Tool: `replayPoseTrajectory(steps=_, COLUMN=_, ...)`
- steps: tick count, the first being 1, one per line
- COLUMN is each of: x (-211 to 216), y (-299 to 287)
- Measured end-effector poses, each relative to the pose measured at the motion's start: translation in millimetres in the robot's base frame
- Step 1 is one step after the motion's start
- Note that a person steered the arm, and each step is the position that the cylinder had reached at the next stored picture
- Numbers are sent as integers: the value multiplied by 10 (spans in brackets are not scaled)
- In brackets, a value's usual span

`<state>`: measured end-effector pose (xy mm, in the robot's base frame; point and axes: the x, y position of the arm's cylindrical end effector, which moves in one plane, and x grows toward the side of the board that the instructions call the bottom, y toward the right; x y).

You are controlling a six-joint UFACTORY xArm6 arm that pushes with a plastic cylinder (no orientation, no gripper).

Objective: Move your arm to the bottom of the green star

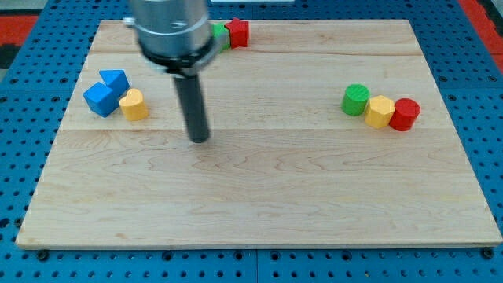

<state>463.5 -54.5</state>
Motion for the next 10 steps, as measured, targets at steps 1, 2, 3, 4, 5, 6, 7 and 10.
replayPoseTrajectory(steps=1, x=109, y=404)
replayPoseTrajectory(steps=2, x=27, y=-91)
replayPoseTrajectory(steps=3, x=-89, y=-412)
replayPoseTrajectory(steps=4, x=109, y=-759)
replayPoseTrajectory(steps=5, x=109, y=-961)
replayPoseTrajectory(steps=6, x=109, y=-977)
replayPoseTrajectory(steps=7, x=131, y=-1209)
replayPoseTrajectory(steps=10, x=-553, y=-1596)
